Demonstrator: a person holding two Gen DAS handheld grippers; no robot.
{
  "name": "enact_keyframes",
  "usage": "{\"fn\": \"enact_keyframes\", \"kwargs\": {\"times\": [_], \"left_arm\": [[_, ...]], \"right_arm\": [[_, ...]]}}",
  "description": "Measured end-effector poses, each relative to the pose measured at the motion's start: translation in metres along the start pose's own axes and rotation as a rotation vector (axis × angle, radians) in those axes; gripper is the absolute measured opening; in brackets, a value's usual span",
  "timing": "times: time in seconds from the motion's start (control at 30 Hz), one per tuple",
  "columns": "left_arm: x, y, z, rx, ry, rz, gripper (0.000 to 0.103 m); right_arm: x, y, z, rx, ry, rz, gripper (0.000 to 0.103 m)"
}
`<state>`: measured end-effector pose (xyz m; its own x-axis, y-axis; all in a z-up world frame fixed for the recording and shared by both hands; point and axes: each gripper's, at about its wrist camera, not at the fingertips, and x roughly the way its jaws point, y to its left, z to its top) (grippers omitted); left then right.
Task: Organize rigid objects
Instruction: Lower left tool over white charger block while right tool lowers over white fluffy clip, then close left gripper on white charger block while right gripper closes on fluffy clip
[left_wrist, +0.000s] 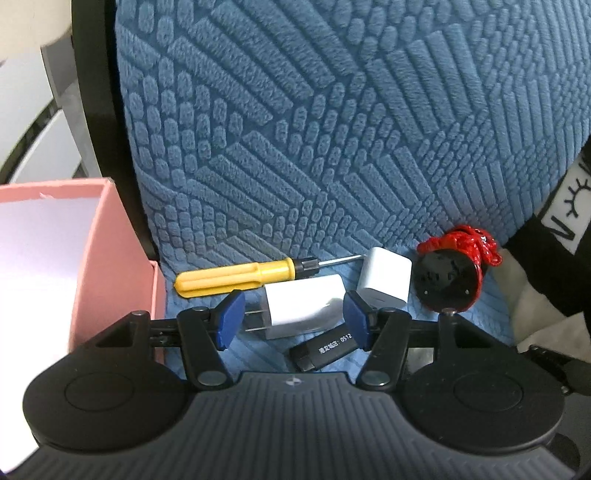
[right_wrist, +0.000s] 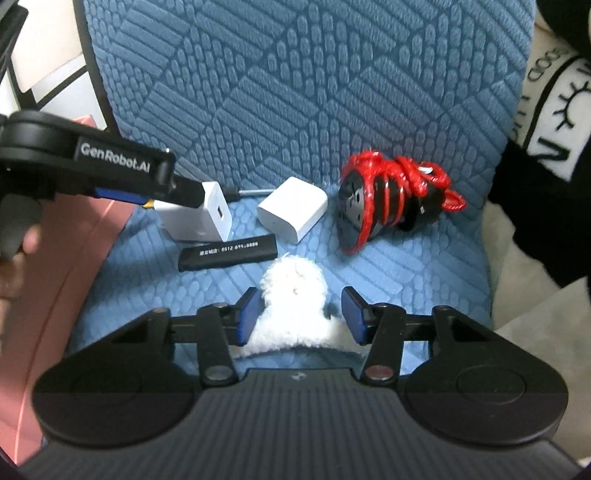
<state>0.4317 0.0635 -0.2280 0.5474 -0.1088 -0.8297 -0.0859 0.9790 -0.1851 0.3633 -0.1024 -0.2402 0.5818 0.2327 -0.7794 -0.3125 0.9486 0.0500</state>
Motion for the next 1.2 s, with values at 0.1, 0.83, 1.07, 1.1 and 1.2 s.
{"fn": "enact_keyframes", "kwargs": {"times": [0.1,0.83,1.07,1.1,1.2], "left_arm": [[0.005,0.004,0.002,-0.030,0.007,-0.031,0.065],[0.020,-0.006,0.000,-0.097,0.025,-0.018,0.072],[0.026,-0.009,-0.003,-0.104,0.006,-0.002,0.070],[0.027,-0.010,-0.003,-0.093,0.005,0.004,0.070],[0.027,-0.011,-0.004,-0.069,0.000,0.009,0.064]], "right_arm": [[0.009,-0.001,0.001,-0.004,0.034,0.011,0.038],[0.003,-0.012,0.004,0.058,0.063,-0.037,0.034],[0.009,-0.007,0.005,0.055,0.065,-0.039,0.034],[0.010,-0.007,0.005,0.057,0.066,-0.039,0.034],[0.010,-0.007,0.004,0.059,0.064,-0.040,0.034]]}}
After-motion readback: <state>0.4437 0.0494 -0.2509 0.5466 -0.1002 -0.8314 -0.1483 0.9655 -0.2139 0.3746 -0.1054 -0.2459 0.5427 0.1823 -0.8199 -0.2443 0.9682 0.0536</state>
